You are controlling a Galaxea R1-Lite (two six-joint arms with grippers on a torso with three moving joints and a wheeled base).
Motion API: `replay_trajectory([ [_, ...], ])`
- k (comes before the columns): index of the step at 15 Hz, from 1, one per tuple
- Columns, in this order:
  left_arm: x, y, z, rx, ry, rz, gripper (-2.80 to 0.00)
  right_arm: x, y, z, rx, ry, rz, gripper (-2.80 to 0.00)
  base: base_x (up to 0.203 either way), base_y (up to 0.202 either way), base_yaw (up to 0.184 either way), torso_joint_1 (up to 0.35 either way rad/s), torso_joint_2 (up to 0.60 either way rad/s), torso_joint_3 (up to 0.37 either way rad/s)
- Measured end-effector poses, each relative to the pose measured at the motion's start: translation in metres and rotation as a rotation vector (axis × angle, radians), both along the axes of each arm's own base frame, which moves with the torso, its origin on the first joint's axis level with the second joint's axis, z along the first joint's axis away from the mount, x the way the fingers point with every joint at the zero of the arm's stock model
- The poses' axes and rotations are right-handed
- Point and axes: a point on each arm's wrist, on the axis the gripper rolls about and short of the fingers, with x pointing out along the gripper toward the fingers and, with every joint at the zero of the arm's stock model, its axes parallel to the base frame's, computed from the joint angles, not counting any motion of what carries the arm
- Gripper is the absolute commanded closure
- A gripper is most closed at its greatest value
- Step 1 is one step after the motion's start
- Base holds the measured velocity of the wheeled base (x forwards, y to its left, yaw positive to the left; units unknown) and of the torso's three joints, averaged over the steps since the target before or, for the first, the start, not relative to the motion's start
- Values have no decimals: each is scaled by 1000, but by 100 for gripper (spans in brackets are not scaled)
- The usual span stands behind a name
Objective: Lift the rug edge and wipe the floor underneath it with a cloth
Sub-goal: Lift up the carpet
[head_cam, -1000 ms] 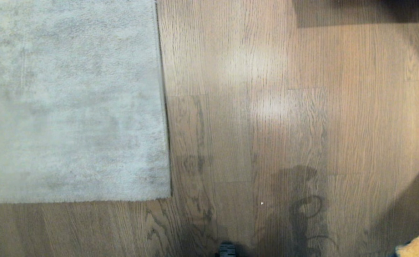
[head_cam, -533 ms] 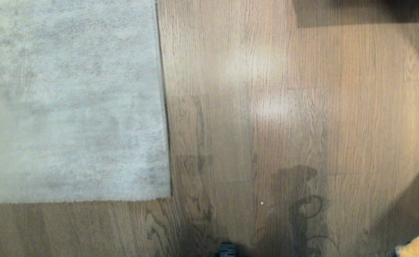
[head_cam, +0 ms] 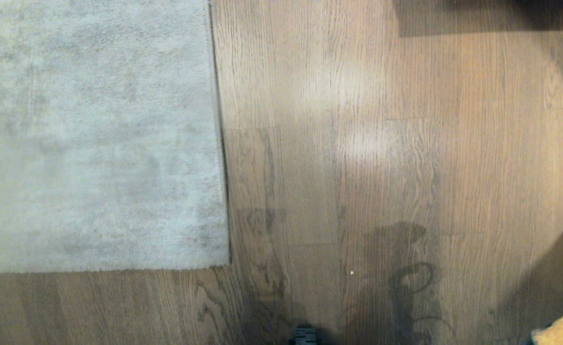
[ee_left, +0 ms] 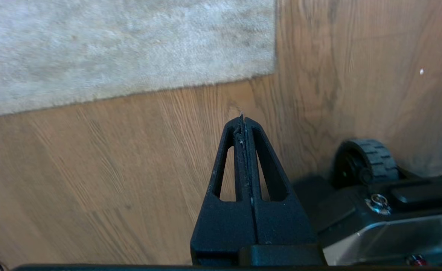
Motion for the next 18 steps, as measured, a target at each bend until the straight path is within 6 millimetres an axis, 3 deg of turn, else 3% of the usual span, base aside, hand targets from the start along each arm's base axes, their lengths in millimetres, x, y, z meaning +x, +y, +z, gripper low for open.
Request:
replay_trajectory([
  [12, 26, -1, 20, -6, 95, -37, 0, 0, 0, 0, 0, 0, 0, 0, 0, 0, 0, 0, 0, 0],
  [18, 57, -2, 31, -11, 89, -69, 0, 0, 0, 0, 0, 0, 0, 0, 0, 0, 0, 0, 0, 0],
])
